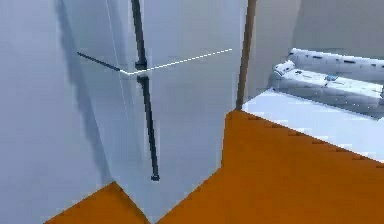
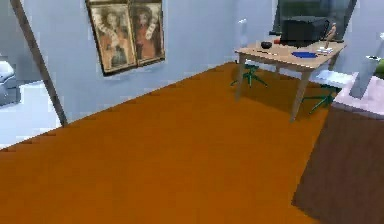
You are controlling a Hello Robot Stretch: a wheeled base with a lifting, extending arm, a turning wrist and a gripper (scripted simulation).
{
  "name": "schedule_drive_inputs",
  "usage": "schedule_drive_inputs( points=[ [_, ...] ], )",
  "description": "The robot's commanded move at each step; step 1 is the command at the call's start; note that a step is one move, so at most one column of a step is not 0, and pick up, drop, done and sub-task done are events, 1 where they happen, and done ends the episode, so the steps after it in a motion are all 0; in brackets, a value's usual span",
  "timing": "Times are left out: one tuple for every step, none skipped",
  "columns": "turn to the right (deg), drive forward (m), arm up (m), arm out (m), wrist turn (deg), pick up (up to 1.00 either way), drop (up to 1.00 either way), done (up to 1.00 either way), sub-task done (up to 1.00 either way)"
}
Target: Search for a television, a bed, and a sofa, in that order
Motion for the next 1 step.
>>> schedule_drive_inputs(
  points=[
    [-36.0,0.00,0.00,0.00,0.0,0.00,0.00,0.00,0.00]
  ],
)
